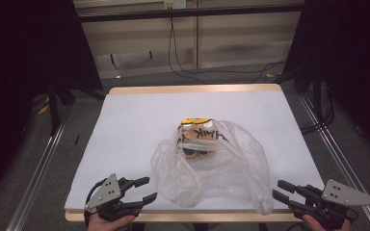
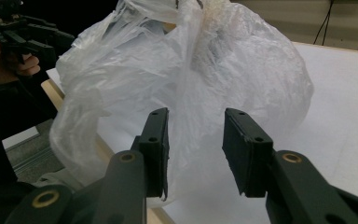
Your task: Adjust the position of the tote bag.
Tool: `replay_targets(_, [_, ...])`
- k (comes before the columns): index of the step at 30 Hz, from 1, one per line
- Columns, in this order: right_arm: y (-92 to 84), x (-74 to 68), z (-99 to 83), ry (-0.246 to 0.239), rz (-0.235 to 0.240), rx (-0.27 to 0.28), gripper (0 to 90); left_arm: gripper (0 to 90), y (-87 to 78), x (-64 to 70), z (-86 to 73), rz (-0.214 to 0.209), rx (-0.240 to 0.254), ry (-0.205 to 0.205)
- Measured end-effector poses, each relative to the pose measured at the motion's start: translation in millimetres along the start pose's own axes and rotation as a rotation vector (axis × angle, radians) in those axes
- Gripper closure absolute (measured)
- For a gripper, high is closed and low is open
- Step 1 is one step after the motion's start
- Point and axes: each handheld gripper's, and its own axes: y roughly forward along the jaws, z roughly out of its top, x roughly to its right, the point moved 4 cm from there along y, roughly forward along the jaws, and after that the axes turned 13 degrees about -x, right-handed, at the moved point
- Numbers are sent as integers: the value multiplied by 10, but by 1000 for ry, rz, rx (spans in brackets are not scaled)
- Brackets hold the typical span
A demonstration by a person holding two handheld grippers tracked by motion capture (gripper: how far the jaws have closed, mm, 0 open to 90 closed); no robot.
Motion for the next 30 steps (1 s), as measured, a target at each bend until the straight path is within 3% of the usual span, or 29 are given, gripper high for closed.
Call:
replay_targets(7, [0, -80, 37, -21, 42, -8, 592, 474, 124, 138, 106, -58, -10, 34])
replay_targets(10, [-17, -122, 57, -35, 55, -10, 579, 460, 176, 166, 138, -62, -25, 53])
replay_targets(12, [-33, -166, 45, -41, 75, -16, 563, 446, 219, 195, 166, -71, -19, 44])
replay_targets(22, [30, -346, 60, -81, 136, -59, 489, 366, 407, 230, 381, -92, -37, 92])
replay_targets(30, [176, -419, 31, -110, 172, -121, 431, 366, 541, 206, 352, -99, -68, 86])
